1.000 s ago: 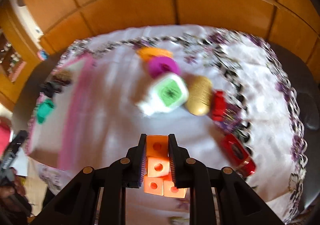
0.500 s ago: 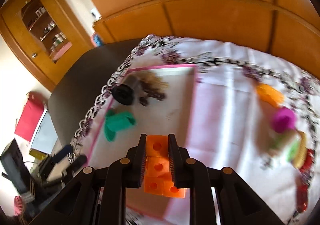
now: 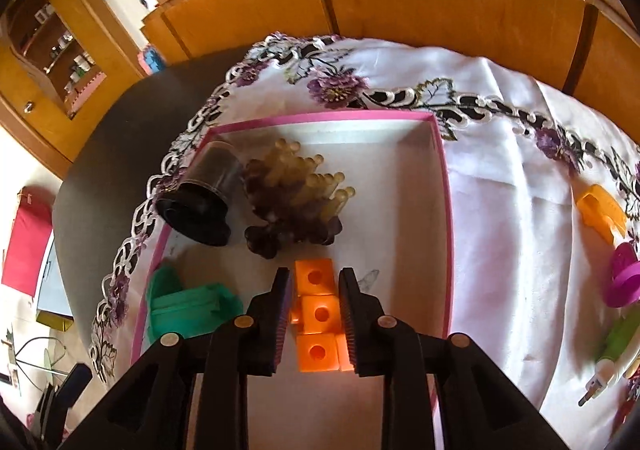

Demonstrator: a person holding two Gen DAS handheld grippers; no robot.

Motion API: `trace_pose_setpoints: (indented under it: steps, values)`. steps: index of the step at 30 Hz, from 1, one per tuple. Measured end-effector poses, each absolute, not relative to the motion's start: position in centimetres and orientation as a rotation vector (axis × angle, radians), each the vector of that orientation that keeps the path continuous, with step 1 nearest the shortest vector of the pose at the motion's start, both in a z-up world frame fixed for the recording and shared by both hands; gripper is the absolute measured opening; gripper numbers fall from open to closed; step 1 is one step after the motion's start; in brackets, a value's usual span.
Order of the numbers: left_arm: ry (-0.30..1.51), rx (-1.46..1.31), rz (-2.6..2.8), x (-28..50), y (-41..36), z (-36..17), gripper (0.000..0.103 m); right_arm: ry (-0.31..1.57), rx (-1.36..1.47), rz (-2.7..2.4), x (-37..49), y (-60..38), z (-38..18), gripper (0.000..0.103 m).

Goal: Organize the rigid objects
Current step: 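Carry the orange cube stack into the tray and open the right tool, then move both tools back toward the remaining toys beside the tray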

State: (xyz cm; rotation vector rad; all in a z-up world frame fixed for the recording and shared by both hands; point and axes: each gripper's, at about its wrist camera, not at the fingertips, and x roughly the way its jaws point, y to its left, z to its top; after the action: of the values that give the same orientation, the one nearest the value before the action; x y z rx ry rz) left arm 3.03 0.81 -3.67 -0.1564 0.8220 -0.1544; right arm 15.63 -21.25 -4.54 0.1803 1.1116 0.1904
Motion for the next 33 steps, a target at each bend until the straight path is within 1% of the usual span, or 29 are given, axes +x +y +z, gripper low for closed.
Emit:
trace_pose_setpoints:
  steps: [8, 14, 19, 21, 26, 33]
  values:
    - [0.807, -0.14, -0.163, 2.5, 0.3, -3.1, 0.069, 1.044, 0.158, 0.187, 13.6, -21.3, -2.8, 0.025]
    - [0.799, -0.127, -0.172, 2.2, -0.1, -2.6, 0.069, 0.974, 0.121, 0.179, 11.7, -21.2, -0.8, 0.03]
    - [0.795, -0.106, -0.181, 1.7, -0.8, -2.4, 0.069, 0.92, 0.106, 0.154, 10.1, -22.0, 0.5, 0.033]
    - [0.797, -0.096, -0.183, 1.6, -1.1, -2.3, 0.069, 0.903, 0.11, 0.148, 9.6, -22.6, 1.0, 0.037]
    - [0.795, -0.07, -0.195, 1.3, -2.0, -2.1, 0.07, 0.853, 0.096, 0.114, 8.1, -24.7, 2.6, 0.038]
    - [0.787, -0.025, -0.226, 0.8, -3.7, -1.6, 0.07, 0.788, 0.121, 0.018, 5.9, -30.3, 4.6, 0.038]
